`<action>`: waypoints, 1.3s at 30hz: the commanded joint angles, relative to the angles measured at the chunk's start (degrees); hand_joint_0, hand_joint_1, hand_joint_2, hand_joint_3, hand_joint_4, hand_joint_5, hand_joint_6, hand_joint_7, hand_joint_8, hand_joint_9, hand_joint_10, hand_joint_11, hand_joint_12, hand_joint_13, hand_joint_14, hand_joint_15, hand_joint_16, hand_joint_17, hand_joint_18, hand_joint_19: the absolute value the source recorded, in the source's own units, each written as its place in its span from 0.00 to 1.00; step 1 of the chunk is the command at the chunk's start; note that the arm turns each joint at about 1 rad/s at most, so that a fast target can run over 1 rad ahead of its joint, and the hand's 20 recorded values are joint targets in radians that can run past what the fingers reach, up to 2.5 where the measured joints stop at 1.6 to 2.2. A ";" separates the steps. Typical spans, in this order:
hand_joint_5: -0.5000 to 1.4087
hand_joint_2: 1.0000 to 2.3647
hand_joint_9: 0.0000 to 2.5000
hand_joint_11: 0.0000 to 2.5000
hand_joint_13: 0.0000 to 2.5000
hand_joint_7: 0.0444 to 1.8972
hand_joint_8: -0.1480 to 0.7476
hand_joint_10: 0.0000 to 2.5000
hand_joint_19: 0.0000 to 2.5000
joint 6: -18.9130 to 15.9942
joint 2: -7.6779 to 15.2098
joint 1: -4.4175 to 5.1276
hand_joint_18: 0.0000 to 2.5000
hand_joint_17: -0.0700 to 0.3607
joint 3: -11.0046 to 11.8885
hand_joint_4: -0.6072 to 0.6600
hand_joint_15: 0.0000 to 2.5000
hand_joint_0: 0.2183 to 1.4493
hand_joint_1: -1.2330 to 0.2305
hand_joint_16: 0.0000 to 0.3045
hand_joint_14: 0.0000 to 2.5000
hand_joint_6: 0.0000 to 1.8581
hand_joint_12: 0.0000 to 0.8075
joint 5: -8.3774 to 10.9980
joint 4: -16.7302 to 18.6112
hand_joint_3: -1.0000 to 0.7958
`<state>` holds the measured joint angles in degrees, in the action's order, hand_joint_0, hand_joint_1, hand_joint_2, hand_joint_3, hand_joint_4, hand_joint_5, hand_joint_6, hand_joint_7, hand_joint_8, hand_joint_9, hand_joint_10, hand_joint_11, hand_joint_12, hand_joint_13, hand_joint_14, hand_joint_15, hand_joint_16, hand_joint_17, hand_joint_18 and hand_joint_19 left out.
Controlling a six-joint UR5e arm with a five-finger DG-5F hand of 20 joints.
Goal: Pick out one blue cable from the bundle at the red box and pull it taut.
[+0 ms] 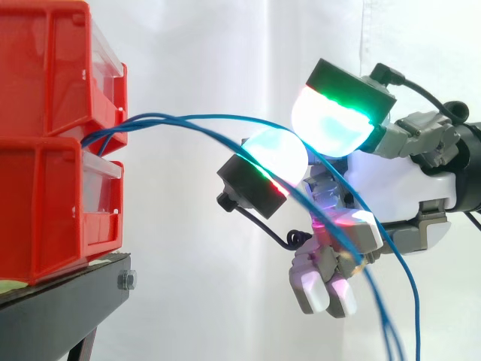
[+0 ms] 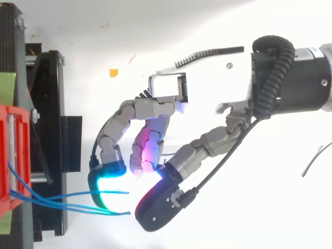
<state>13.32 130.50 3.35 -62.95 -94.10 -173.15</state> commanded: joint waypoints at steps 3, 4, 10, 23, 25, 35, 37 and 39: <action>0.20 0.00 0.48 0.30 0.34 0.42 0.41 0.01 0.32 -0.84 0.02 -0.10 0.29 0.40 0.10 0.29 0.17 0.41 0.29 0.15 0.01 0.52 0.39 0.23 -0.17 0.28; 0.20 0.00 0.48 0.30 0.34 0.42 0.41 0.01 0.32 -0.84 0.02 -0.01 0.29 0.40 0.10 0.29 0.17 0.41 0.29 0.15 0.01 0.52 0.39 0.23 -0.17 0.29; 0.20 0.00 0.45 0.28 0.32 0.43 0.41 0.01 0.31 -0.92 0.02 -0.10 0.28 0.40 0.10 0.28 0.15 0.41 0.29 0.15 0.01 0.52 0.39 -0.03 -0.17 0.31; 0.21 0.01 0.46 0.28 0.31 0.44 0.42 0.01 0.31 -0.92 0.02 -0.89 0.27 0.40 0.10 0.28 0.15 0.41 0.27 0.15 0.01 0.52 0.38 -0.12 -0.26 0.37; 0.21 0.01 0.46 0.28 0.31 0.44 0.42 0.01 0.32 -0.92 0.02 -0.89 0.27 0.40 0.02 0.29 0.15 0.40 0.27 0.15 0.01 0.52 0.39 -0.12 -0.61 0.38; 0.22 0.01 0.48 0.28 0.31 0.46 0.43 0.01 0.32 -0.75 0.02 -1.07 0.27 0.40 0.02 0.33 0.15 0.40 0.25 0.15 0.01 0.52 0.39 -0.21 -2.02 0.42; 0.22 0.01 0.49 0.29 0.31 0.46 0.43 0.01 0.32 -0.75 0.02 -1.07 0.27 0.40 0.02 0.34 0.16 0.40 0.25 0.15 0.01 0.52 0.40 -0.65 -2.37 0.42; 0.22 0.01 0.49 0.29 0.31 0.46 0.44 0.01 0.32 -0.66 0.02 -1.15 0.27 0.41 0.02 0.34 0.16 0.39 0.25 0.15 0.01 0.52 0.40 -1.18 -2.81 0.43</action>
<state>12.60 130.51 2.26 -62.90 -94.77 -175.51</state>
